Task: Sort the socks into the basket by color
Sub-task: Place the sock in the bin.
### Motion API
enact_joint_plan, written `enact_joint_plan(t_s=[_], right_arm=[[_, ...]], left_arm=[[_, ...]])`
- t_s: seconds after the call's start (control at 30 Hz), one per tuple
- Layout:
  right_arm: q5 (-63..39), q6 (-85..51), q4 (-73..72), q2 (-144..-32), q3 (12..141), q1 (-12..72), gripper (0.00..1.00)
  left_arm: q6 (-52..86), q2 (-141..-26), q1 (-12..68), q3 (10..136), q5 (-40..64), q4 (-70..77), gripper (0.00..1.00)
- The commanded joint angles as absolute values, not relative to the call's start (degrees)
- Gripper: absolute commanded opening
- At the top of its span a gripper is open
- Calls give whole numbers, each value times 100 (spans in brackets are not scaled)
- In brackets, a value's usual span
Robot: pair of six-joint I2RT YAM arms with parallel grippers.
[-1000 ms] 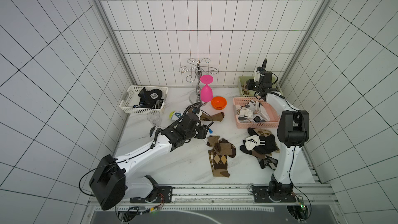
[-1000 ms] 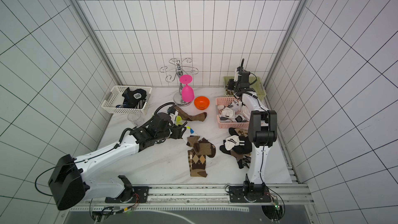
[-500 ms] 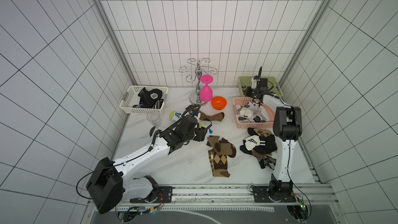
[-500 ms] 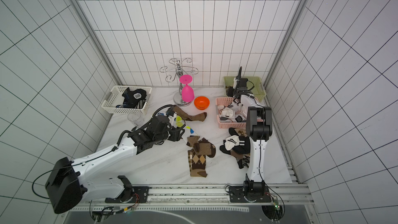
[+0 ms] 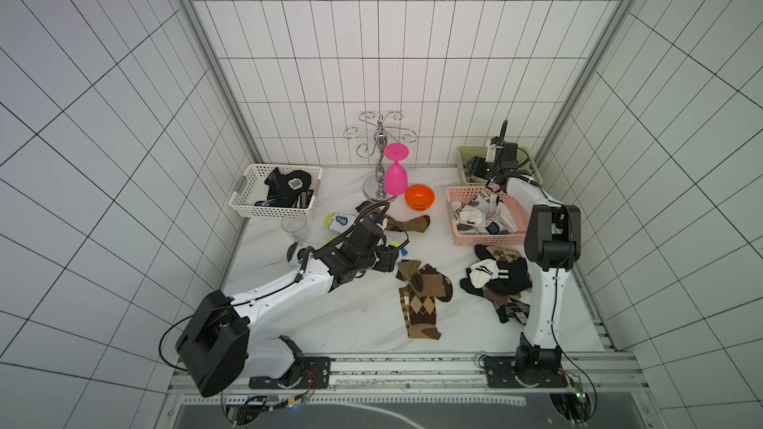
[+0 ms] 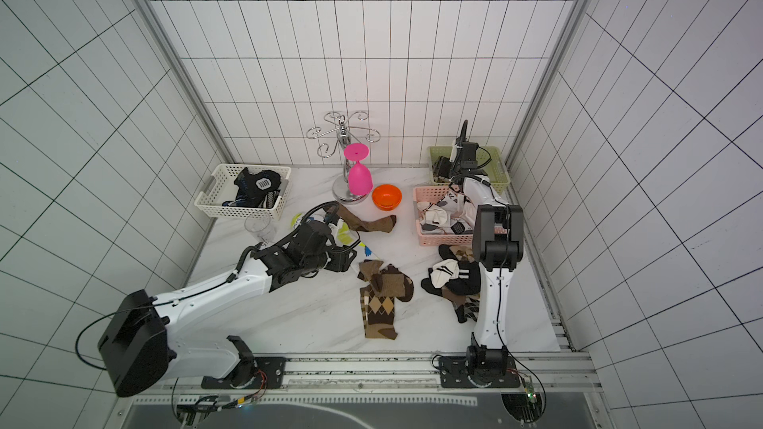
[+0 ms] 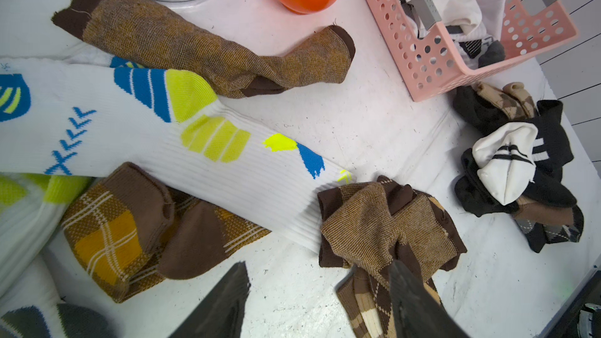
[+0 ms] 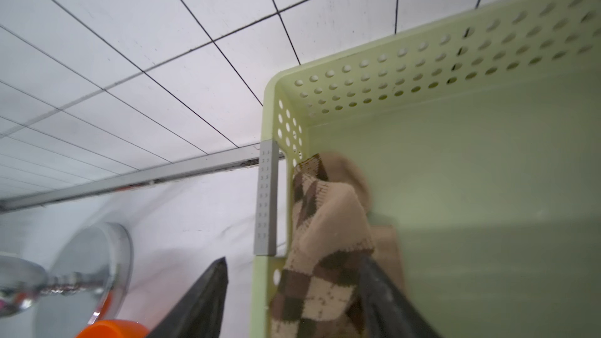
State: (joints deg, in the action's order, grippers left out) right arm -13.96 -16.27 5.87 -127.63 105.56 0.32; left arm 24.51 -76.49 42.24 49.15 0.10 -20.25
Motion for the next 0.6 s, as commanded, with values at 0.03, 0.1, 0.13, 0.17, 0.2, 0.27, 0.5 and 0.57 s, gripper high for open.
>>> enact_joint_plan(t_s=[0.03,0.1,0.13,0.17,0.2,0.27,0.5,0.57], right_arm=[[-1553,-1940,729,-11831,10310,284,94],[-1562,-2075,900,-11480,9995,458,99],[-1560,-2100,957,-11318,9810,545,99],[-1535,-2128,1005,-11099,9577,661,99],[-1512,-2159,1026,-10876,9312,769,99],[-1542,-2162,1086,-10477,8874,981,99],[-1833,-2124,1355,-9065,7606,1379,99],[-1853,-2059,1466,-8708,7376,1428,99]], left_arm=[[2273,-7871,4352,5096,119,-1768,71],[2212,-7978,4464,5082,72,-1731,72],[2198,-8025,4515,5064,70,-1694,72],[2168,-8086,4567,5064,65,-1669,72],[2146,-8156,4644,5064,55,-1644,73],[2110,-8291,4783,5089,19,-1595,74],[2153,-8888,5163,5306,-97,-1486,76],[2120,-9057,5301,5417,-176,-1503,76]])
